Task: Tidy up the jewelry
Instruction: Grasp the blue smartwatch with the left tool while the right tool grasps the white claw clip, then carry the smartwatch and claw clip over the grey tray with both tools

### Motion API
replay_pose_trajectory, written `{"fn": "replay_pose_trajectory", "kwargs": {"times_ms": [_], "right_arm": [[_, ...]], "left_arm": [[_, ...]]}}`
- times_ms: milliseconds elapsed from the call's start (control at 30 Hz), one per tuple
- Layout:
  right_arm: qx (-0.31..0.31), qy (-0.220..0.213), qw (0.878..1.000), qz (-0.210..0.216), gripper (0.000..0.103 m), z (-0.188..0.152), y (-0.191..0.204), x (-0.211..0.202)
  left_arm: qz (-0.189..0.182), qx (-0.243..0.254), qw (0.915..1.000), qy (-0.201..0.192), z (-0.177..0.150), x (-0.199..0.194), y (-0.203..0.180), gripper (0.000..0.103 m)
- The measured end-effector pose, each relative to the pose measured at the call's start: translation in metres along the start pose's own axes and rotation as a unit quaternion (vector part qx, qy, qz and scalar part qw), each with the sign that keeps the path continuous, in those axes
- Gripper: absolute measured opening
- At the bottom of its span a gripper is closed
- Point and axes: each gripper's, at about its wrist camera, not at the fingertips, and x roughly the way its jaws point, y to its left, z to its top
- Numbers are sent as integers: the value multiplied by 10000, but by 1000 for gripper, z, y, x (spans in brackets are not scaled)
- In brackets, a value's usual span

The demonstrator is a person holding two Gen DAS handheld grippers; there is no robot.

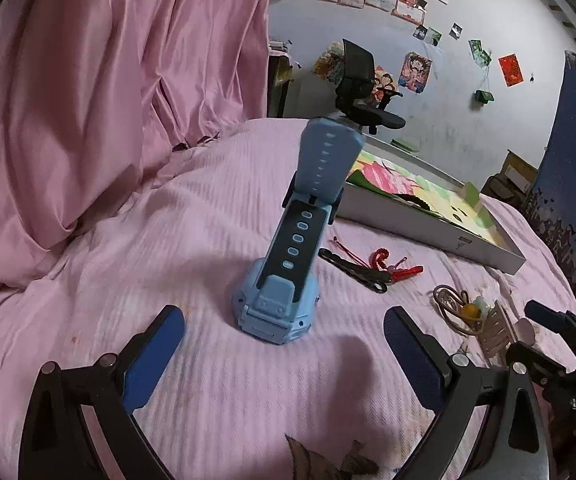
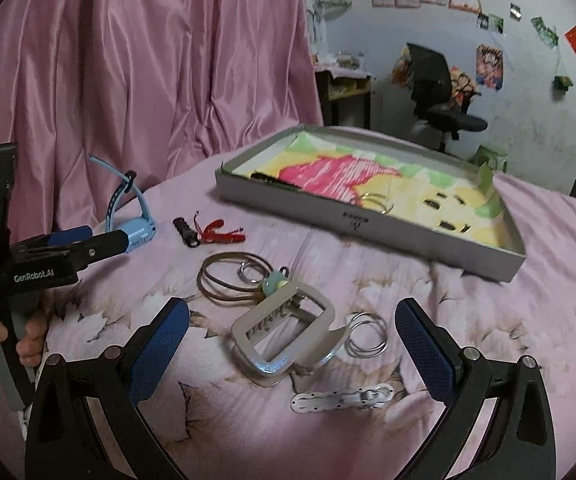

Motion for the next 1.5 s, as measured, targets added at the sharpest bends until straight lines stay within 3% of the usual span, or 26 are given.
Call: {"fn": "replay_pose_trajectory", "kwargs": {"times_ms": [133,200,467,700,1033,1500], "right_arm": [[97,234,9996,110,101,-1,-2,10],[142,315,9993,161,99,-1,-3,15],[255,525,9979,270,71,-2,-3,27],[254,529,9980,245,61,-3,-3,28],[251,476,9983,219,58,-3,-2,27],[-2,69,9994,341,57,-4,5,-2]], "left_arm": [[-103,55,9999,67,2,5,-1,96],[-144,58,9998,103,3,8,-1,89],[-200,106,9995,240,6,18,-3,68],[-76,85,9995,296,9,22,-2,47],[-108,297,9992,241,6,16,-6,43],[-767,951,9924,144,-16,-13,-40,42]]}}
